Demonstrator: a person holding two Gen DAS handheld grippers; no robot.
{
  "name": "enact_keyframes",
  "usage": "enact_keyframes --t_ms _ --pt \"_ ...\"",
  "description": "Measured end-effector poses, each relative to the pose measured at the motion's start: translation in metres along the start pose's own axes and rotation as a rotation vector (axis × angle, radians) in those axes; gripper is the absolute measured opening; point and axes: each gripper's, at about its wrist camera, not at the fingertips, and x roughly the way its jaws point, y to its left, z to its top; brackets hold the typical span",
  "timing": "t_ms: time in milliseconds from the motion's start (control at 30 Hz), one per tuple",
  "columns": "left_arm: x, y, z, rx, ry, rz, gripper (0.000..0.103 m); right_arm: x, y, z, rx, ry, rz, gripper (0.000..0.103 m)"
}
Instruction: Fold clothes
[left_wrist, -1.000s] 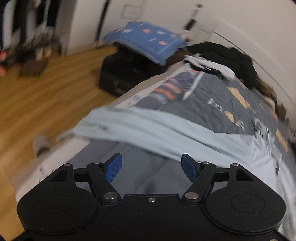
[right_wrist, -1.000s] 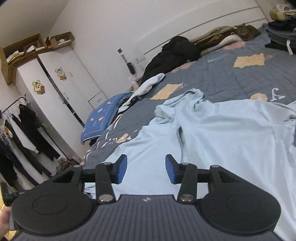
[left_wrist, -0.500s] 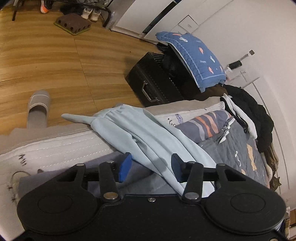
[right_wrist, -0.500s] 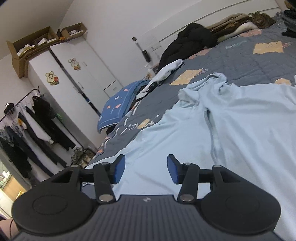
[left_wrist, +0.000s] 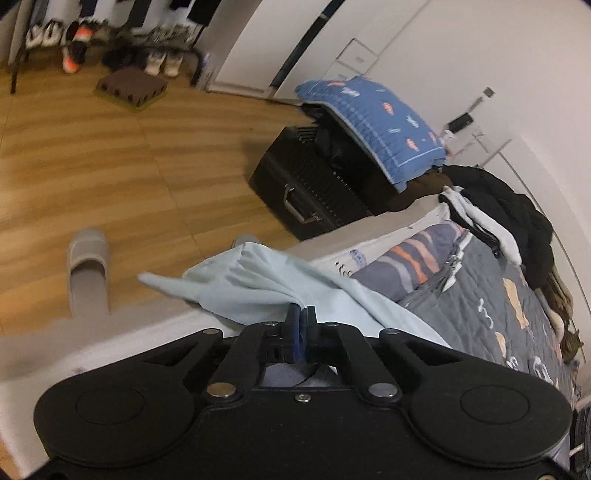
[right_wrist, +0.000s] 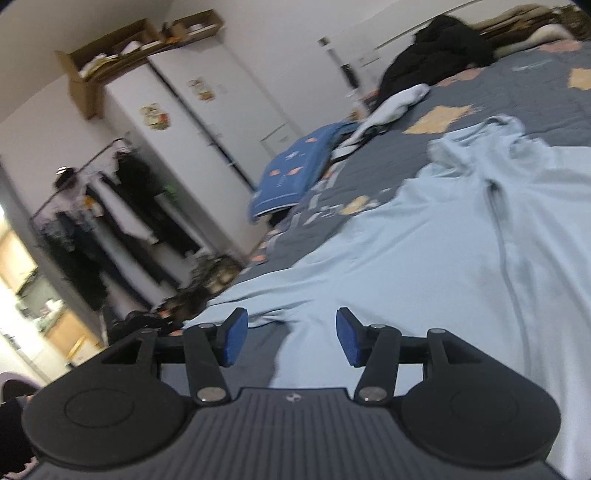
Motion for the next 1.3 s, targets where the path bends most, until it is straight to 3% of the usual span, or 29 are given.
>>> enact_keyframes --t_ms 133,233,300,367,400,600,633,667,700,767,833,1067,1100,1167,1300 --pt "-0.02 0.01 0.003 0.008 0.038 -0.036 0.002 0.001 0.014 -0.001 -0.002 0.018 0.098 0.054" --pt "-0.017 0.014 -0.002 0.032 0.087 0.008 0.005 0.006 0.025 -0.005 -0.018 0.042 0.134 0.055" --pt "-0.016 0.015 -0.005 0.016 0.082 0.015 0.016 0.009 0.031 -0.008 -0.031 0.062 0.129 0.055" --pt "-0.014 0.016 -0.006 -0.009 0.065 0.026 0.045 0.012 0.035 -0.011 -0.039 0.074 0.112 0.055" --pt "-0.012 0.016 -0.007 -0.017 0.048 0.037 0.046 0.014 0.037 -0.012 -0.046 0.079 0.1 0.055" --pt "0.017 0.017 -0.008 -0.064 0.059 0.115 0.046 0.016 0.056 -0.018 -0.154 0.09 0.006 0.055" --pt "0.02 0.017 -0.009 -0.058 0.064 0.129 0.041 0.017 0.059 -0.019 -0.167 0.099 -0.015 0.055" --pt "0.021 0.016 -0.01 -0.045 0.064 0.136 0.022 0.019 0.06 -0.019 -0.176 0.107 -0.034 0.055" --pt "0.021 0.015 -0.01 -0.029 0.063 0.136 0.014 0.021 0.061 -0.02 -0.18 0.115 -0.04 0.055" --pt "0.016 0.012 -0.009 0.003 0.057 0.132 0.006 0.023 0.063 -0.022 -0.188 0.129 -0.047 0.055" --pt "0.006 0.009 -0.006 0.036 0.039 0.124 0.006 0.023 0.065 -0.023 -0.2 0.133 -0.044 0.055" --pt "-0.028 0.006 0.009 0.037 -0.06 0.1 0.009 0.015 0.071 -0.021 -0.217 0.122 -0.024 0.055" --pt "-0.031 0.002 0.009 0.04 -0.067 0.097 0.013 0.014 0.071 -0.02 -0.218 0.119 -0.021 0.055" --pt "-0.036 -0.011 0.006 0.057 -0.061 0.084 0.04 0.012 0.073 -0.018 -0.223 0.113 -0.011 0.055" --pt "-0.047 -0.037 0.001 0.09 -0.048 0.059 0.043 0.012 0.074 -0.015 -0.22 0.107 -0.014 0.055"
